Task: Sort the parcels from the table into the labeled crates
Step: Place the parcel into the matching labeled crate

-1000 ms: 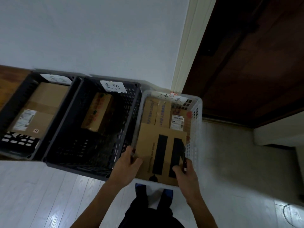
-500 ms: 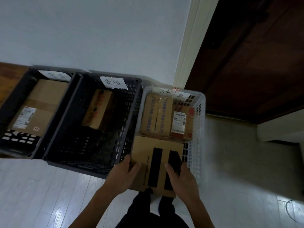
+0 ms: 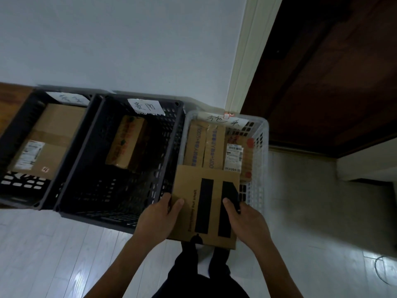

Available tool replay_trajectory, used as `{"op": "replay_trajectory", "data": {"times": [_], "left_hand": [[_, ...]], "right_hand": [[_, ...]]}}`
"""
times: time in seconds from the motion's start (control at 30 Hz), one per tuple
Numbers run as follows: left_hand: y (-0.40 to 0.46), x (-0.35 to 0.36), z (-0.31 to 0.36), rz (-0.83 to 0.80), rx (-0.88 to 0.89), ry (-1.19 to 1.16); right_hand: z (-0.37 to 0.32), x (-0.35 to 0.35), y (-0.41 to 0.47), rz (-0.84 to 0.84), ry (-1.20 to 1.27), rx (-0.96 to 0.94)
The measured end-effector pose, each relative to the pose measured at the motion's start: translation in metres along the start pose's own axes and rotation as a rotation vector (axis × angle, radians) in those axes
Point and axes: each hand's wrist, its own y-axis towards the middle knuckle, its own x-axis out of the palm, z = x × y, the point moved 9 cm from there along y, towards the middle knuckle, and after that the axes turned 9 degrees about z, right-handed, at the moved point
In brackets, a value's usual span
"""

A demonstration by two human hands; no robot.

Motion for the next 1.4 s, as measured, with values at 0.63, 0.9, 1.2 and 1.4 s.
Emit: {"op": "replay_trajectory", "data": {"times": [0.63, 0.9, 1.2, 1.4], "left_hand": [[0.006, 0.062, 0.037, 0.249, 0.469, 0.423], [0.031, 0.114, -0.003, -0.071, 0.522, 0.619], [0.04, 0.133, 0.009, -0.138, 0.438, 0.627], [0.047, 0.139, 0.001, -0.147, 0.462, 0.545]], "right_hand": [[0.025, 0.074, 0.054, -0.184, 0.312, 0.029], [0.036, 0.114, 0.06, -0.165, 0.335, 0.057], [0.04, 0.129, 0.087, -0.189, 0.289, 0.007], [0.011, 0.107, 0.072, 0.13, -0.155, -0.374]]}}
